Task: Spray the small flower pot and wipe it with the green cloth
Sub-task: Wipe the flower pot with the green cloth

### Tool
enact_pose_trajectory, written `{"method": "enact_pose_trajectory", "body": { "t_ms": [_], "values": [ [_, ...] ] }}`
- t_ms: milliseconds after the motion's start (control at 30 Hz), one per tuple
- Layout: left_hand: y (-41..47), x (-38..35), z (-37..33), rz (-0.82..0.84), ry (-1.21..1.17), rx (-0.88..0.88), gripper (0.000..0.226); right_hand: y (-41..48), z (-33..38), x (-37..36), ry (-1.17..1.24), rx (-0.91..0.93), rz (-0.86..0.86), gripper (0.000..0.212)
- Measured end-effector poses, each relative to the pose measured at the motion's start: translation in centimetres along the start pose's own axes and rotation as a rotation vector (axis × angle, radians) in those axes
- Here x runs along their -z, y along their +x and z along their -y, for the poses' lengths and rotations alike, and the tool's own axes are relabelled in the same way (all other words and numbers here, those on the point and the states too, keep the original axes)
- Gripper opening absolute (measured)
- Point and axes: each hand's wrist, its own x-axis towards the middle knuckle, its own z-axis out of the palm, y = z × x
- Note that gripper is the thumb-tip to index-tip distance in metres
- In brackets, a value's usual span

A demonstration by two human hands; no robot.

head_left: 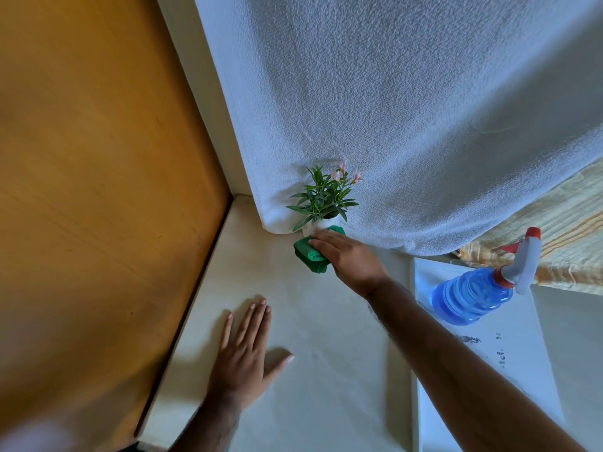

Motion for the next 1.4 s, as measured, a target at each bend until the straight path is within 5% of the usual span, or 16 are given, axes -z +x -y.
{"method": "enact_pose_trajectory", "body": {
  "t_ms": [1067, 1200, 1400],
  "values": [
    [0.0, -1.1, 0.4, -0.044, -0.027, -0.005, 0.104, -0.4, -0.8, 0.7, -0.023, 0.212, 0.025, 0.036],
    [0.0, -1.1, 0.4, -0.034, -0.012, 0.0, 0.104, 1.1, -0.7, 0.7, -0.03, 0.168, -0.03, 0.038],
    [0.1, -0.8, 0.4, -0.076, -0.007, -0.011, 0.102, -1.4, -1.0, 0.0, 0.002, 0.074, 0.103, 0.049]
  ]
}}
